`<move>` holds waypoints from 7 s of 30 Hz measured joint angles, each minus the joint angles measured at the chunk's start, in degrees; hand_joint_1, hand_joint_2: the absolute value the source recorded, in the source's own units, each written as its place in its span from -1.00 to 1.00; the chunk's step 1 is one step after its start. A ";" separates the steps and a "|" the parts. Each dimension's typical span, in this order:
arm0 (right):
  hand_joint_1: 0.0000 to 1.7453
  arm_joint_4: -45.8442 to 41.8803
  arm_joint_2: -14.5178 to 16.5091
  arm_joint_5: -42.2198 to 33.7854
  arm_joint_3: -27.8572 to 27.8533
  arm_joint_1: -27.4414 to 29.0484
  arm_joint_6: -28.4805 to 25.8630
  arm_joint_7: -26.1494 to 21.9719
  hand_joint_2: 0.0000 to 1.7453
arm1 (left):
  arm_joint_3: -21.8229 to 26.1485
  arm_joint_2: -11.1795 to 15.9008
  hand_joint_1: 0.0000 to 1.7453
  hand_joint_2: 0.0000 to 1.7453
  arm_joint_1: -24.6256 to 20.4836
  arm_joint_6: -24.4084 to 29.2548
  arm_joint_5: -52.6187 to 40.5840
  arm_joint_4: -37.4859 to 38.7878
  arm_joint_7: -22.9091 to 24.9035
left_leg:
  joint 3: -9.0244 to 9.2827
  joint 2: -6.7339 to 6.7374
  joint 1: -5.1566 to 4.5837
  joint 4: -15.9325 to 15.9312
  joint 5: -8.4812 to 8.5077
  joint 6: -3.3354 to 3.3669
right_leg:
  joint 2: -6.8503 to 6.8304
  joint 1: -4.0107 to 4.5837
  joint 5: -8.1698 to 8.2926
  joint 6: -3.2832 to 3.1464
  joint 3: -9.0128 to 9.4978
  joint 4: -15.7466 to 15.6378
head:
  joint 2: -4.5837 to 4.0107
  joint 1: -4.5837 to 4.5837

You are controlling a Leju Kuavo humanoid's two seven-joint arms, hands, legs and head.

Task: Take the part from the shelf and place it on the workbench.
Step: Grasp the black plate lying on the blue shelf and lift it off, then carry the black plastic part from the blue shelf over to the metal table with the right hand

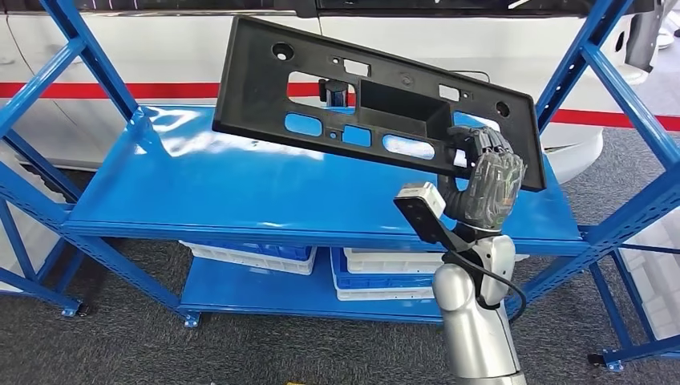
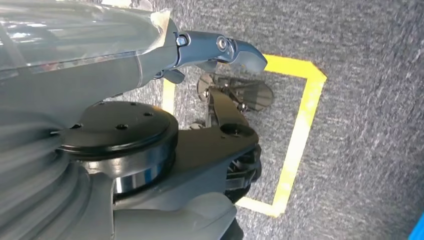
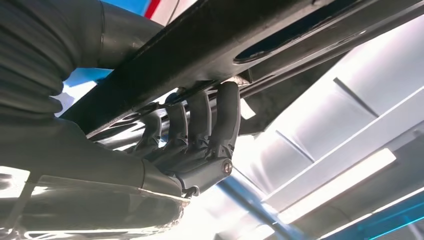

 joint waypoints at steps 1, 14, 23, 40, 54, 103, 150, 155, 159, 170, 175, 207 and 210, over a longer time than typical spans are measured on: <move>1.00 -1.00 -0.21 -0.06 -0.16 0.82 -0.03 -0.10 1.00 | -0.05 0.05 -1.00 1.00 0.07 -0.32 -0.14 0.00 -0.03 | -0.36 -0.08 0.10 0.80 -0.85 -0.31 | -0.02 -0.20 0.27 -0.43 -0.13 -0.04 | 0.00 -0.04; 1.00 -11.91 -4.73 -0.74 -3.91 12.05 -3.55 -2.39 1.00 | -1.26 0.80 -1.00 1.00 -0.24 -3.07 -2.03 0.00 0.26 | 4.87 -0.52 0.15 -0.30 -4.54 -0.22 | -0.19 -0.12 3.36 0.12 -3.19 0.06 | 0.00 -0.24; 1.00 -19.36 -7.53 0.49 -5.97 19.39 -3.90 -4.81 1.00 | -2.44 1.43 -1.00 1.00 -0.35 -4.15 -2.44 0.00 0.48 | 0.77 0.07 -0.06 -0.96 -0.28 2.53 | -0.12 -0.24 -6.59 0.95 -8.34 16.65 | 0.00 0.09; 1.00 -27.26 -8.22 2.85 -8.32 27.50 -3.92 -7.48 1.00 | -2.58 2.05 -1.00 1.00 0.06 -4.66 -2.36 0.00 0.34 | -2.51 -0.37 0.57 12.97 -7.21 -1.50 | -0.23 -0.20 1.23 -1.67 -0.34 -1.21 | 0.00 -0.19; 1.00 -28.40 -9.49 -0.29 -8.41 31.53 -3.93 -8.43 1.00 | -2.56 2.60 -1.00 1.00 0.58 -4.99 -0.29 0.01 -0.76 | 1.80 0.40 0.00 -2.82 0.37 2.34 | -0.17 -0.26 -6.49 0.93 -6.58 15.64 | 0.00 0.00; 1.00 -22.07 -13.45 -14.23 -5.94 31.70 -0.95 -14.52 1.00 | 0.98 3.44 -1.00 1.00 1.57 -2.49 4.33 0.09 -1.72 | 3.10 -0.21 0.23 5.86 -5.31 0.04 | -0.26 0.11 1.20 -0.90 -0.38 -1.22 | 0.00 -0.01; 1.00 -15.44 -14.05 -17.56 -2.22 20.36 1.04 -14.32 1.00 | 4.81 3.52 -1.00 1.00 1.27 -0.37 7.07 0.07 -1.08 | -1.02 -0.03 -0.43 -0.31 1.07 1.67 | -0.17 -0.25 -3.41 2.70 4.34 0.43 | 0.00 0.18; 1.00 -15.42 -14.02 -17.56 -2.21 20.16 1.07 -14.17 1.00 | 4.85 3.67 -1.00 1.00 1.41 -0.37 7.10 0.08 -1.07 | -2.64 -0.38 -0.38 1.19 0.87 0.10 | -0.24 -0.38 -1.95 0.20 3.52 -1.28 | 0.00 -0.01; 1.00 -15.42 -13.86 -17.56 -2.24 20.08 1.09 -14.10 1.00 | 4.85 3.71 -1.00 1.00 1.44 -0.51 7.11 0.09 -1.03 | -6.44 -0.47 0.24 14.05 -8.75 -1.12 | -0.47 -0.50 0.28 -1.43 1.10 -1.29 | 0.00 -0.26; 1.00 -15.54 -13.79 -17.21 -2.24 20.67 1.08 -13.63 1.00 | 4.85 3.64 -1.00 1.00 1.23 -0.62 7.09 0.09 -0.93 | 5.90 -0.41 -0.02 -1.65 -3.89 1.27 | -0.33 -0.27 3.83 1.49 -3.69 -0.20 | 0.00 -0.20; 1.00 -15.59 -13.84 -16.93 -2.25 20.92 1.09 -13.37 1.00 | 4.87 3.70 -1.00 1.00 1.21 -0.86 7.09 0.09 -0.91 | 1.94 0.20 -0.17 -1.74 -0.48 2.65 | -0.22 -0.21 -5.89 0.68 -8.15 15.10 | 0.00 0.06; 1.00 -16.04 -13.19 -19.81 -2.40 20.19 4.56 -13.41 1.00 | 5.02 3.68 -1.00 1.00 1.22 2.33 7.17 0.09 -0.77 | 2.41 2.80 0.01 -1.00 -1.99 2.14 | -0.08 -0.34 -4.76 1.46 -8.64 15.71 | 0.00 0.02; 1.00 -16.06 -13.14 -19.85 -2.42 20.14 4.58 -13.39 1.00 | 5.01 3.64 -1.00 1.00 1.21 2.57 6.69 0.09 -1.21 | 2.03 4.15 -0.21 -0.84 -1.53 1.69 | -2.28 -0.13 -2.00 2.08 -0.47 3.75 | 0.00 0.06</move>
